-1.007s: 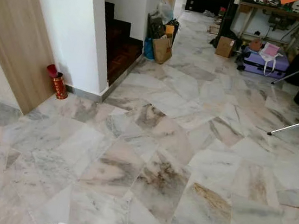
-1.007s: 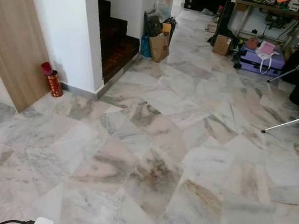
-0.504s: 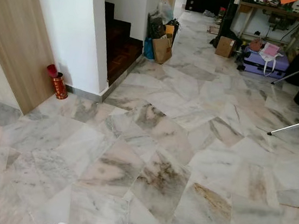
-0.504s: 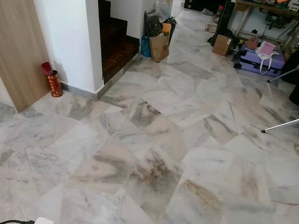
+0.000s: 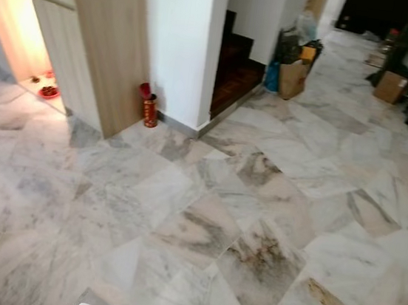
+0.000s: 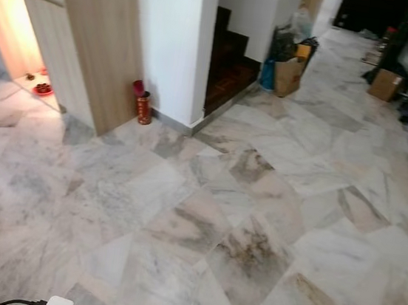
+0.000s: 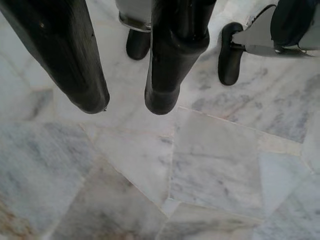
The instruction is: Move the pillow to the sofa from floor
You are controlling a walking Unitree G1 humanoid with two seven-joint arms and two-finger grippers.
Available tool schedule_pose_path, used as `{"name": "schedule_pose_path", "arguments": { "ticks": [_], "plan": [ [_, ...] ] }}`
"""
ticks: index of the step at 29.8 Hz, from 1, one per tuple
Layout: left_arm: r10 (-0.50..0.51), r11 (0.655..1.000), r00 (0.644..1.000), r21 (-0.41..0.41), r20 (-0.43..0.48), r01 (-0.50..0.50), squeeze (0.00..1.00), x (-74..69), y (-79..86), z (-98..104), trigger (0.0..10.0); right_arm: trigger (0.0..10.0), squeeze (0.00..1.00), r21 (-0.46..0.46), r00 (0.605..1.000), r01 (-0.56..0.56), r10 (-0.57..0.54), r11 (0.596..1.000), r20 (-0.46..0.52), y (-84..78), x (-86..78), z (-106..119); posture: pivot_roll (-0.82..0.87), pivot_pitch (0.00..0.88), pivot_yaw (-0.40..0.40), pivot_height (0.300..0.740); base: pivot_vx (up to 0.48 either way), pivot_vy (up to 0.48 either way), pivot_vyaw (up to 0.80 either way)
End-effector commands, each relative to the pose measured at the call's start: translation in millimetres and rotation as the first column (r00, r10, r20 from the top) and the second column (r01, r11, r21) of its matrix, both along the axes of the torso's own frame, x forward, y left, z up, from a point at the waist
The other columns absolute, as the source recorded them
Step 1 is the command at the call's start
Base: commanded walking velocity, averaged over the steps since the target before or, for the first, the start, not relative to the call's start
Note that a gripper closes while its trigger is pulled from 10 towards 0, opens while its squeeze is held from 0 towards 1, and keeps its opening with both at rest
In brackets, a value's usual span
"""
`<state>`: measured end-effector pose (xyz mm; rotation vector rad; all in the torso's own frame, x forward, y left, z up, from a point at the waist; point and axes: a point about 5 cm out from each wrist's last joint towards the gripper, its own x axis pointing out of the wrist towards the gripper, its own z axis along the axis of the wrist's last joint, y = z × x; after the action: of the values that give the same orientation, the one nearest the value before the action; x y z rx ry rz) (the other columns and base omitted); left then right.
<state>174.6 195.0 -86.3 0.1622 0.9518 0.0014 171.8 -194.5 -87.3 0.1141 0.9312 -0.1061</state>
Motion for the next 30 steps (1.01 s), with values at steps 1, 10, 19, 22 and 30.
{"name": "schedule_pose_path", "arguments": {
  "ticks": [1, 10, 19, 22, 30],
  "plan": [
    [0.205, 0.973, 0.979, -0.113, 0.004, -0.203, 0.00, -0.6, 20.1, 2.9, 10.0, 10.0, 0.00, 0.033, 0.995, -0.097, 0.097, 0.995, -0.002, 8.0, 18.6, 6.9, 0.08, 0.048, 0.003, 0.740, 0.000, 0.000, 0.80],
    [0.215, 0.971, 0.976, -0.113, 0.013, -0.212, 0.00, 2.8, 19.9, 4.4, 10.0, 10.0, 0.00, 0.036, 0.991, -0.132, 0.132, 0.991, -0.005, 11.3, 20.9, 7.6, 0.08, 0.076, 0.009, 0.740, 0.000, 0.000, 0.80],
    [0.237, 0.963, 0.971, -0.128, 0.001, -0.235, 0.00, -1.0, 16.0, 1.8, 10.0, 10.0, 0.00, 0.035, 0.989, -0.147, 0.148, 0.988, -0.010, 11.7, 18.7, 6.6, 0.07, 0.084, 0.009, 0.740, 0.000, 0.000, 0.80],
    [0.233, 0.964, 0.972, -0.129, -0.003, -0.232, 0.00, -1.5, 14.5, 1.3, 10.0, 10.0, 0.00, 0.035, 0.990, -0.138, 0.138, 0.990, -0.007, 10.3, 18.7, 6.8, 0.07, 0.086, 0.007, 0.740, 0.000, 0.000, 0.80],
    [0.235, 0.964, 0.972, -0.126, 0.002, -0.233, 0.00, -1.3, 16.4, 1.8, 10.0, 10.0, 0.00, 0.016, 0.986, -0.165, 0.165, 0.986, -0.012, 12.0, 18.4, 6.4, 0.09, 0.092, 0.012, 0.740, 0.000, 0.000, 0.80]
  ]
}}
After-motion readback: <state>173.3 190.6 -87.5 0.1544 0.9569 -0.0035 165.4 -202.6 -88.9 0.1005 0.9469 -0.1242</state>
